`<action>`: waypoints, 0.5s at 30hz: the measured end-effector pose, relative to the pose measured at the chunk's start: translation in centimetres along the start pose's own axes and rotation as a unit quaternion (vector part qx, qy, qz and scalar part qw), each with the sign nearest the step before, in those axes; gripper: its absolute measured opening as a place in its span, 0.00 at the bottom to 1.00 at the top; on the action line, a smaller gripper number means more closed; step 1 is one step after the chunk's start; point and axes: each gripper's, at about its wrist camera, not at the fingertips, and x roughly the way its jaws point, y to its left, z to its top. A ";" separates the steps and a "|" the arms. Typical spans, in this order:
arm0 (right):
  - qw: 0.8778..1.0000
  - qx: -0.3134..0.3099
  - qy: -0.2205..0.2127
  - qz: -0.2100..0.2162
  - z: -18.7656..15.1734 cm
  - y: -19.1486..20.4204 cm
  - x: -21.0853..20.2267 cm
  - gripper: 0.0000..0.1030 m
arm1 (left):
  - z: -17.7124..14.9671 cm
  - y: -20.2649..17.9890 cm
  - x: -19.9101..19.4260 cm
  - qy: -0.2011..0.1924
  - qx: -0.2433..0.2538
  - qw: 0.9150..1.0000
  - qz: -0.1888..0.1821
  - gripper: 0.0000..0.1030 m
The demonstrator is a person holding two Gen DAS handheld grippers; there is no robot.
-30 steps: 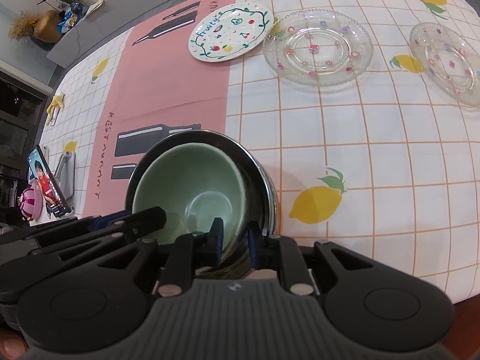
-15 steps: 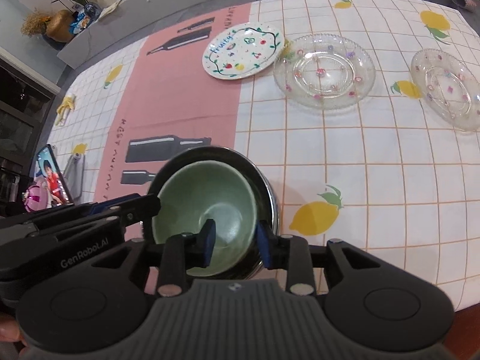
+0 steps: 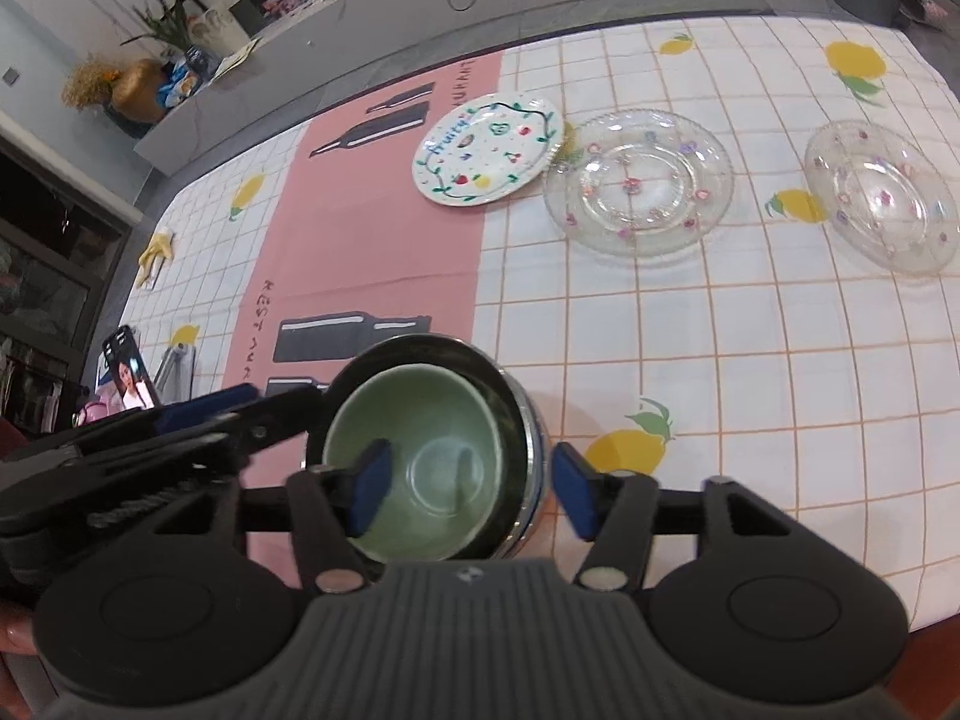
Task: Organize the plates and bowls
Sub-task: 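Close both grippers on the rim of the nested bowl stack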
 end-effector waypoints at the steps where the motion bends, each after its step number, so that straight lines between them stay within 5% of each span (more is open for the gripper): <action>1: 1.000 0.008 0.003 0.001 -0.1 -0.4 0.3 0.65 | -0.2 0.4 0.2 -0.001 -0.008 1.000 0.002 0.69; 9: 0.994 0.083 0.063 0.023 -1.8 -3.2 5.1 0.68 | -2.9 3.7 3.6 0.032 -0.081 0.995 -0.045 0.70; 15: 0.987 0.126 0.085 0.060 -2.9 -4.0 7.1 0.60 | -4.4 5.1 5.7 0.068 -0.141 0.983 -0.095 0.64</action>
